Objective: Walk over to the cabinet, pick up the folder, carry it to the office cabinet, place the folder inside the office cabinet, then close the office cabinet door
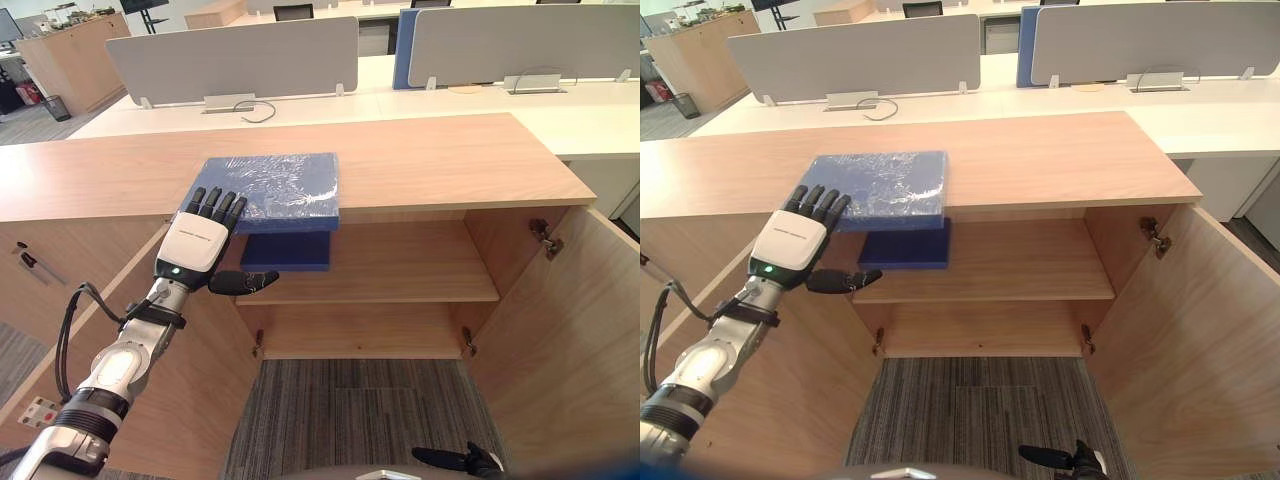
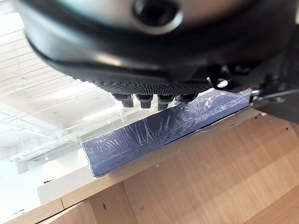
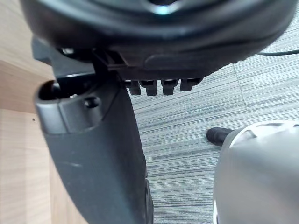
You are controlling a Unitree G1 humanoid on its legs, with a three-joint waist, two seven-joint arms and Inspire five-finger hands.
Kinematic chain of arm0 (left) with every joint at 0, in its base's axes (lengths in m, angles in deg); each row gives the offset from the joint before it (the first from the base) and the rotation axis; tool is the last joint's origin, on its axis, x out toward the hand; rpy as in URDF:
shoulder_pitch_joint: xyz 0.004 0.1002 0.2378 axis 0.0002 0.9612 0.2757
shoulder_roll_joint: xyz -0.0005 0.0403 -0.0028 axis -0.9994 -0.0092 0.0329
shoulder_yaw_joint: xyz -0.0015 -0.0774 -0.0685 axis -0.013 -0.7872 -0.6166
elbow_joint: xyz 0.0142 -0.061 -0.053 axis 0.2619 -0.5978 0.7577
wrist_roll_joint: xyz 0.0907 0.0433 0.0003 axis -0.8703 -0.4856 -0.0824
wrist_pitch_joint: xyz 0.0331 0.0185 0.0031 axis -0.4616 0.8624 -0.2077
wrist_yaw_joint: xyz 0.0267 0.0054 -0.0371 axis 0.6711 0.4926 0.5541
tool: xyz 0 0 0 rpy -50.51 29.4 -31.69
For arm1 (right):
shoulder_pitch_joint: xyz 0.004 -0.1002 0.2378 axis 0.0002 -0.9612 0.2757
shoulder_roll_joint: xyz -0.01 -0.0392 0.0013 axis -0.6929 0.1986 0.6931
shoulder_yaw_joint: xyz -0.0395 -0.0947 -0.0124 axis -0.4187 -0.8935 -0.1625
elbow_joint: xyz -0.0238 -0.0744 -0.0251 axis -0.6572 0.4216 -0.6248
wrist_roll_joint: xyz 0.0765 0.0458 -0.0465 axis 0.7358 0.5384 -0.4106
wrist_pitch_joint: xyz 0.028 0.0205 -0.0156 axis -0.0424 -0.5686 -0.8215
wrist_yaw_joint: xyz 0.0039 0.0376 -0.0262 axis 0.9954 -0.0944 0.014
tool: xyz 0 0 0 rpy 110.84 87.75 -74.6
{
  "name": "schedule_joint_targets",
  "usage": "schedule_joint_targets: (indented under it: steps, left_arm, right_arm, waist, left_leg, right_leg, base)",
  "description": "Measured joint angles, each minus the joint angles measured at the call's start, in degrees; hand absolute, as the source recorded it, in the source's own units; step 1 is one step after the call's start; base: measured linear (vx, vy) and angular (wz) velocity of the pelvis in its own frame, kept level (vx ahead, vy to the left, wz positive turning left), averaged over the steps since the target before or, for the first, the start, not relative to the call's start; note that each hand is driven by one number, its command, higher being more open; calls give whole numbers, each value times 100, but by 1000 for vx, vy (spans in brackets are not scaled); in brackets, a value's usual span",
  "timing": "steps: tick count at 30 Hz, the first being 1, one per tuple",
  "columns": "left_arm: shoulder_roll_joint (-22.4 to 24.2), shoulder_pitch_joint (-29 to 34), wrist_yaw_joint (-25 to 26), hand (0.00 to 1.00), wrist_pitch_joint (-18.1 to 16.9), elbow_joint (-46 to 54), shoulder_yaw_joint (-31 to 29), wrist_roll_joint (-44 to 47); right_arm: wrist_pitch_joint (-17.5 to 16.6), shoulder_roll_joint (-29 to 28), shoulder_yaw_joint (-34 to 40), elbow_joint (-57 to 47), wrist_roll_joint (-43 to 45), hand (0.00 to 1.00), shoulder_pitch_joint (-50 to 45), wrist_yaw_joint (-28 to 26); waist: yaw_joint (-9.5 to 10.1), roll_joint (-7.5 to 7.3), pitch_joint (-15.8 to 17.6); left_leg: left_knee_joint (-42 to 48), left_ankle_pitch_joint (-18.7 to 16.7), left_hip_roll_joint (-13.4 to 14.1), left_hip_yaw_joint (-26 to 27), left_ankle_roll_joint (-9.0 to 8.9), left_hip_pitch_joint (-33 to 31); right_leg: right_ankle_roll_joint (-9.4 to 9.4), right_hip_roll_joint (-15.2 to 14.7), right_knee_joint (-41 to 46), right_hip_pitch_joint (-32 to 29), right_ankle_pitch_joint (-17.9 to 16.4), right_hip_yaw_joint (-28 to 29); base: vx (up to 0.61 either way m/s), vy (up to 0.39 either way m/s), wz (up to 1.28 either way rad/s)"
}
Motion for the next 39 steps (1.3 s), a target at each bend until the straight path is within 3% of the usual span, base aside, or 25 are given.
schedule_joint_targets:
  steps: [15,24,39]
  left_arm:
    - [-279,-774,4,100,4,-6,203,-104]
    - [-281,-900,21,100,118,-39,202,-103]
    - [-263,-1727,-4,100,256,-1314,259,85]
  right_arm:
    - [-25,152,-155,15,-6,100,-107,-10]
    - [-24,157,-161,23,-54,100,-131,-10]
    - [-11,156,-164,24,-52,100,-216,-70]
  waist:
    - [-49,87,7]
    - [-57,87,5]
    - [-204,82,3]
  left_leg:
    - [-10,16,-29,-84,-16,-94]
    - [7,34,-59,-80,16,-112]
    - [-10,92,-94,-76,39,-157]
  right_leg:
    - [32,1,-103,-86,152,67]
    - [33,-10,-176,-86,235,104]
    - [25,-14,-318,-106,401,149]
  base:
    - [-25,13,-1]
    - [-4,4,0]
    - [-28,26,-1]
